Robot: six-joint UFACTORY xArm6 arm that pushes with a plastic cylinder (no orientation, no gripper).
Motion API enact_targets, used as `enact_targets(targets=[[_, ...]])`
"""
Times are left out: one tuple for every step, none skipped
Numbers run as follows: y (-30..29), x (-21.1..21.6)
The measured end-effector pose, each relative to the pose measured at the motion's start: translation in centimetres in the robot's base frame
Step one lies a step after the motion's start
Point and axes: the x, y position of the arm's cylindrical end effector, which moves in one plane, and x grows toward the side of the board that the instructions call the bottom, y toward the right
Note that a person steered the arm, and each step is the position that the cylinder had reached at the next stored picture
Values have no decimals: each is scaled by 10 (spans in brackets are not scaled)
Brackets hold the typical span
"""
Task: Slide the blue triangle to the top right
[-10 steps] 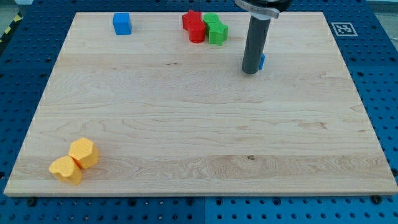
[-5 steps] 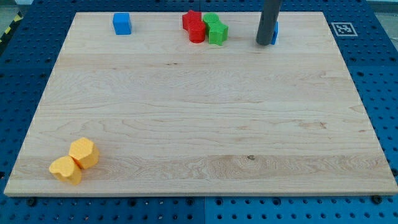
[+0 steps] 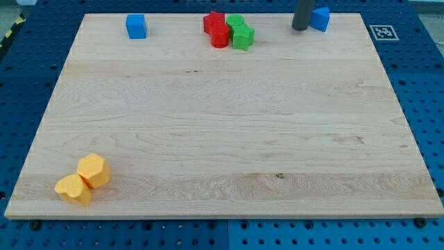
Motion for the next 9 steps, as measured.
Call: enact_targets(targets=[[-2, -21], [-1, -17], [25, -12], [55, -12], [67, -12], [67, -12], [60, 5], [56, 59], [54, 101]])
